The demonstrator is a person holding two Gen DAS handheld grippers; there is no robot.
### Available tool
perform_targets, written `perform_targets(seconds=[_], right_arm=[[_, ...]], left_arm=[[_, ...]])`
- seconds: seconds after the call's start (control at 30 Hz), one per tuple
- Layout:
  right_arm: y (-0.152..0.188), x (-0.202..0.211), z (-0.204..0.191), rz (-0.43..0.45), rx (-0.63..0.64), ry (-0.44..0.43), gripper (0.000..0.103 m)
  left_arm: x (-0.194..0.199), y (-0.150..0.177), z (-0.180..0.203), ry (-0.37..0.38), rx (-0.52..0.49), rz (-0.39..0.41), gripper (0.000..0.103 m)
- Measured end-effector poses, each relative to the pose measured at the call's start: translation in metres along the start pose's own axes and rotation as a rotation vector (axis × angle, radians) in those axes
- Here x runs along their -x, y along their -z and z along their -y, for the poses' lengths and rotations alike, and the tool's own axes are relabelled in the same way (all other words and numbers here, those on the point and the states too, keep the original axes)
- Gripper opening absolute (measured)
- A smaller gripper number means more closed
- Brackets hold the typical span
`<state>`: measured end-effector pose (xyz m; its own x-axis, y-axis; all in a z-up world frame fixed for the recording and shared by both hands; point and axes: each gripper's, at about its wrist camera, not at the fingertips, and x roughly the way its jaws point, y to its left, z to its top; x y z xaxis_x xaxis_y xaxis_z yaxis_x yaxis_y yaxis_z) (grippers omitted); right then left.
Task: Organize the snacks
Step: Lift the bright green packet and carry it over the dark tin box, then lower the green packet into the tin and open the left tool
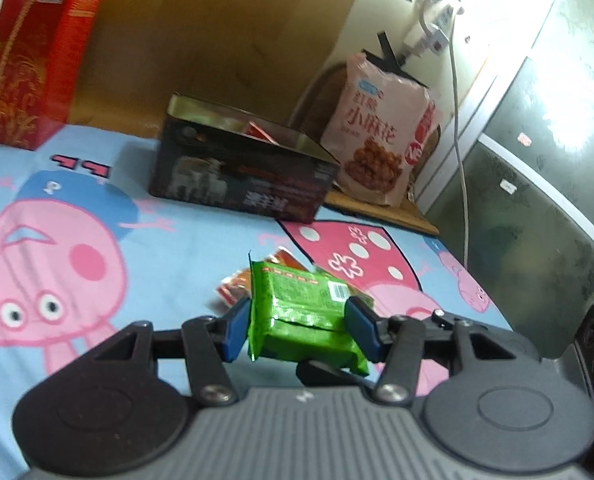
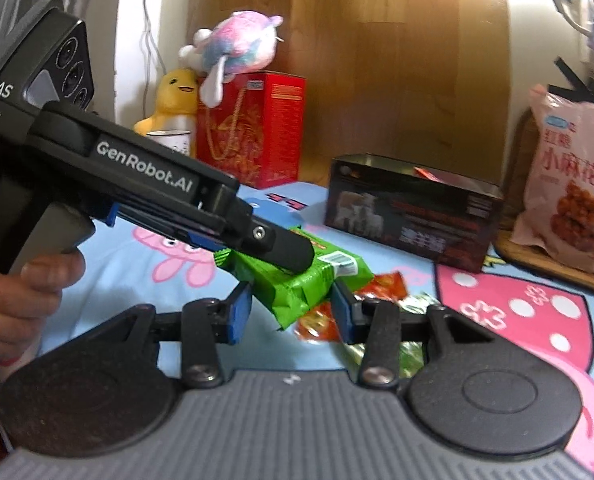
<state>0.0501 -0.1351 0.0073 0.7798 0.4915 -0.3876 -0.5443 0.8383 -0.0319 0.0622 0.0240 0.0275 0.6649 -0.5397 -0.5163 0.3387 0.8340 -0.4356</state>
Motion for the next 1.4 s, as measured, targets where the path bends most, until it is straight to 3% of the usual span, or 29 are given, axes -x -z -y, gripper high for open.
perform_targets(seconds=[0.43, 0.63, 0.8, 1.07, 1.23, 1.4], right_arm=[[0.005, 0.008, 0.029, 0.021, -0.054, 0.048, 0.046], [-0.013, -0.006, 0.051, 0.057, -0.049, 0.045, 0.046], [-0.041, -0.029, 0.082, 0.099, -0.066, 0.031, 0.046], [-0.086, -0.092, 0.124, 0.105, -0.095, 0.036, 0.045], [-0.091, -0.137, 0.138, 0.056, -0.099, 0.121, 0.048], [-0.086, -0.128, 0.146, 0.090, -0.123, 0.174, 0.052]], left_arm=[[-0.030, -0.021, 0.019, 0.012, -0.019, -0.041, 0.051], [-0.042, -0.053, 0.020, 0.007, -0.037, -0.008, 0.051], [-0.058, -0.098, 0.019, -0.005, -0.052, 0.035, 0.051], [-0.095, -0.158, -0.011, -0.082, -0.001, 0.074, 0.053], [-0.120, -0.169, -0.033, -0.194, 0.020, 0.051, 0.056], [-0.111, -0.161, -0.043, -0.200, 0.049, 0.069, 0.058]])
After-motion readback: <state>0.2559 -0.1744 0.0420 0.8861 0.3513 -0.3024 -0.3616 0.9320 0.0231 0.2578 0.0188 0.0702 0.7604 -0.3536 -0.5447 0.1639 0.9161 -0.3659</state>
